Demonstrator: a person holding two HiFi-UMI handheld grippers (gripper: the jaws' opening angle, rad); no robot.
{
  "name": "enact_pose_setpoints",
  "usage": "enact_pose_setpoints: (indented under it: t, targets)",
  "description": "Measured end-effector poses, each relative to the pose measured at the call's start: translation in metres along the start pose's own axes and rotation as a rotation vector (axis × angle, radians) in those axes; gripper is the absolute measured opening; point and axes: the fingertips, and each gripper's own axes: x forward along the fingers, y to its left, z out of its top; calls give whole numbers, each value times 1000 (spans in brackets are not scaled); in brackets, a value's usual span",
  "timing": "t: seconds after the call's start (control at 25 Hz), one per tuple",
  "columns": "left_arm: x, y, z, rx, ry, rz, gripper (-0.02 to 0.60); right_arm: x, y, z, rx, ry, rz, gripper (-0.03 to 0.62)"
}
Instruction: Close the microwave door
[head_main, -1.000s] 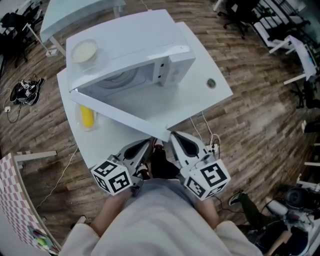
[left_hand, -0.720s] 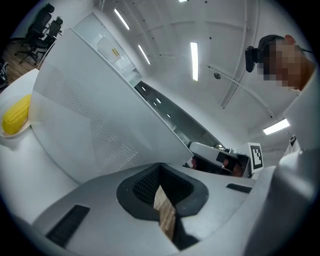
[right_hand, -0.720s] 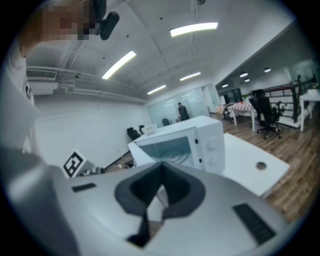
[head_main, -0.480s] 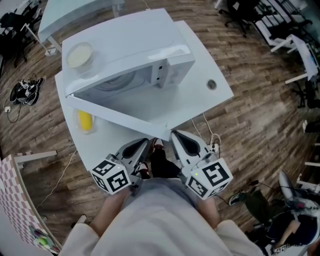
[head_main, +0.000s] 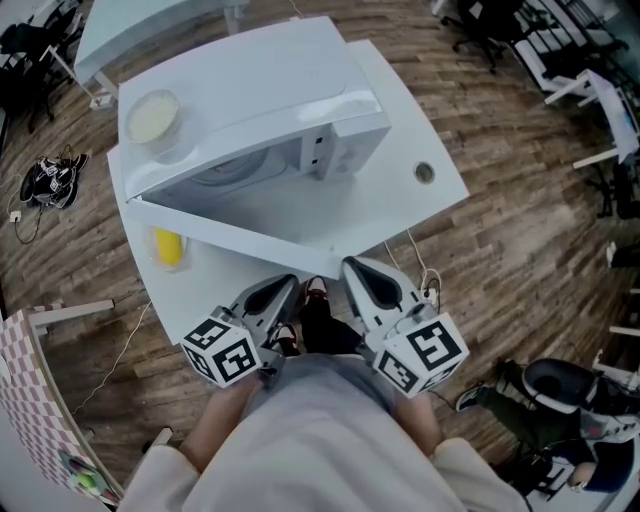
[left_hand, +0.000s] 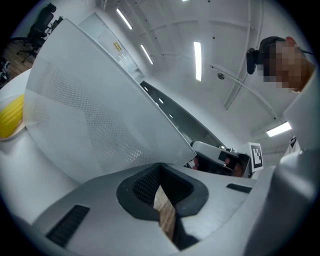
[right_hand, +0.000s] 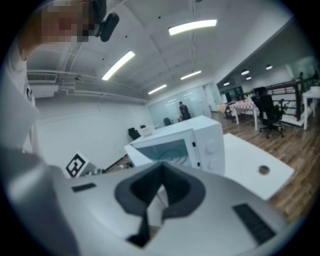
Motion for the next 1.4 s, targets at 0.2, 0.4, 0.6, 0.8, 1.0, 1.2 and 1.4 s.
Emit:
enact_pose_setpoints:
  t: [0.2, 0.4, 0.6, 0.8, 1.0, 1.2, 1.4]
  targets:
    - [3, 4, 8, -10, -34, 30, 17, 0, -7, 3, 2, 22, 25, 20]
    - [3, 7, 10, -18, -58, 46, 17, 5, -12, 4, -11, 22, 44, 20]
    - [10, 4, 13, -15, -68, 42, 17, 13, -16, 9, -16, 16, 72, 20]
    - [16, -1, 15, -15, -67, 41, 17, 19, -20, 13, -36, 20, 105, 20]
    - [23, -9, 16, 8, -54, 26, 17, 25, -26, 18, -50, 11, 137, 20]
    - [25, -12, 18, 21, -70, 48, 17, 27, -28, 20, -55, 6, 170, 20]
    - [27, -16, 16, 16, -90, 64, 17, 28, -30, 20, -53, -1, 197, 20]
